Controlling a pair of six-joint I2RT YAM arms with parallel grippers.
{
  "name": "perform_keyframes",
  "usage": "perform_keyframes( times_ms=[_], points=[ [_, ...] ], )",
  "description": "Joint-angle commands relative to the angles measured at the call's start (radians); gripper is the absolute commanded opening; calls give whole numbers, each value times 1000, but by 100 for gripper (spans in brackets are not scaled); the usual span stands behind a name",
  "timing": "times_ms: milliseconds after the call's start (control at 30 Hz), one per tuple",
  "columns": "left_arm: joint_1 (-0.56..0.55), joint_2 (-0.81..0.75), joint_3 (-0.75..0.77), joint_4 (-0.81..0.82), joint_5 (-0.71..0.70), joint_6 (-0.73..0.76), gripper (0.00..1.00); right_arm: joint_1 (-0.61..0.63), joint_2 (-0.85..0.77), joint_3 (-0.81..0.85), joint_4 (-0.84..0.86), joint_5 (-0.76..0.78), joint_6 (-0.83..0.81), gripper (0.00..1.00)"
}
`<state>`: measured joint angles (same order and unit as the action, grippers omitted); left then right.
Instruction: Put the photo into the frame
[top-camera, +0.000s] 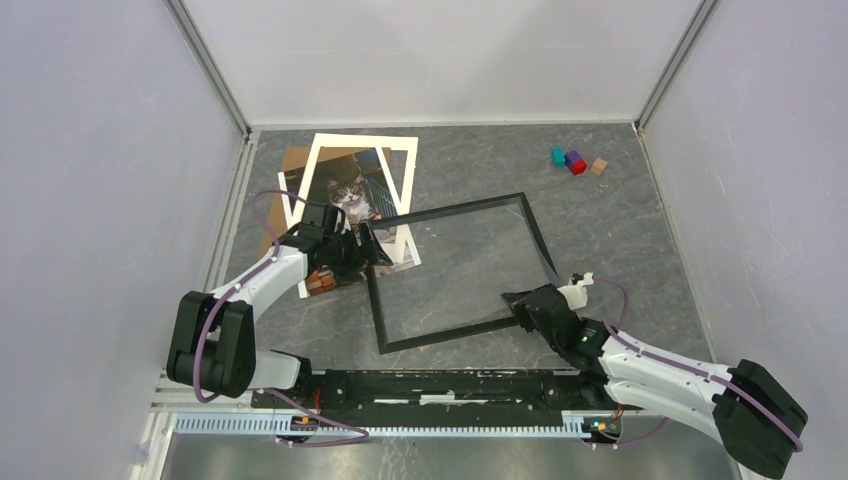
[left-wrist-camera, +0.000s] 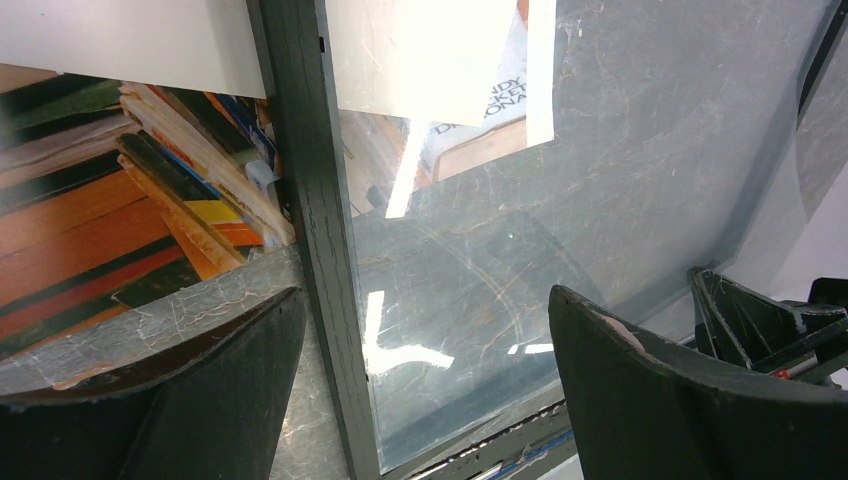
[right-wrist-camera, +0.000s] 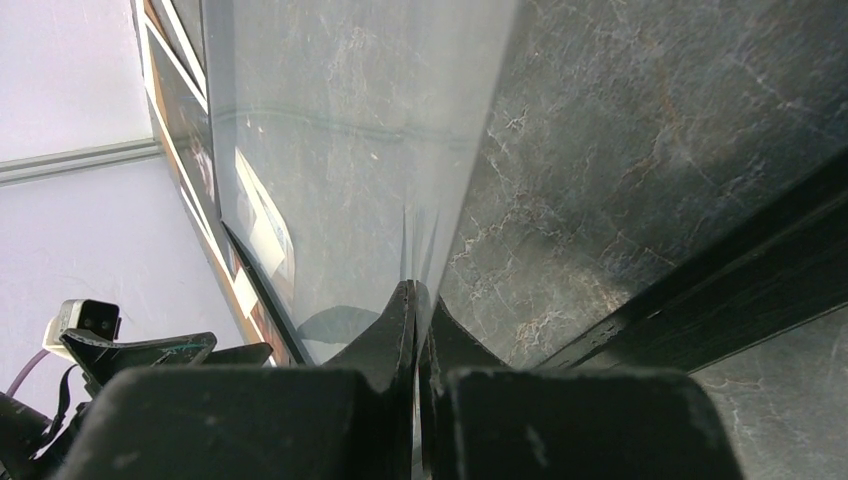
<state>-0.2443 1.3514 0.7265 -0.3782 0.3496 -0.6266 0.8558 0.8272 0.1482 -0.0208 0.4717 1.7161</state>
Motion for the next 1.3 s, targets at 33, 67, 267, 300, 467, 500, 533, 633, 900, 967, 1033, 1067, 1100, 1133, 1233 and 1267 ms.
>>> perform_keyframes(
  times_ms=[33, 67, 267, 300, 467, 500, 533, 633, 900, 967, 1033, 1067, 1100, 1133, 1233, 1267],
  points=[
    [-1, -4, 16, 35, 15, 6, 97, 9, -21, -12, -18, 3, 2, 0],
    [-1, -4, 15, 35, 15, 6, 97, 9, -23, -14, -15, 3, -2, 0],
    [-1, -6, 13, 35, 15, 4, 97, 8, -3, -5, 11, -1, -21, 0],
    [-1, -5, 13, 35, 15, 4, 97, 6, 7, -3, 14, -3, -24, 0],
    [-1, -6, 12, 37, 14, 3, 97, 6, 49, -6, 74, -16, -33, 0],
    [-1, -6, 12, 37, 15, 3, 97, 5, 51, -5, 75, -15, -37, 0],
    [-1, -6, 11, 37, 15, 3, 97, 6, 53, -3, 74, -10, -38, 0],
    [-1, -5, 9, 41, 18, 0, 97, 4, 59, -4, 85, -1, -45, 0],
    [-3, -1, 0, 51, 21, -8, 97, 3, 99, 30, 93, -25, -61, 0],
    [-3, 0, -3, 56, 21, -11, 97, 4, 98, 30, 89, -31, -53, 0],
    [-2, 2, -1, 57, 21, -11, 97, 3, 95, 32, 82, -36, -51, 0],
    [-3, 2, -1, 57, 21, -11, 97, 3, 93, 33, 78, -35, -49, 0],
    [-3, 2, -1, 58, 21, -12, 97, 2, 91, 33, 78, -36, -46, 0],
    [-3, 3, -2, 58, 21, -12, 97, 2, 90, 30, 84, -34, -44, 0],
    [-4, 2, -4, 58, 22, -13, 97, 4, 94, 19, 92, -36, -38, 0],
    [-4, 0, -3, 58, 22, -13, 97, 3, 94, 14, 99, -37, -36, 0]
  ],
)
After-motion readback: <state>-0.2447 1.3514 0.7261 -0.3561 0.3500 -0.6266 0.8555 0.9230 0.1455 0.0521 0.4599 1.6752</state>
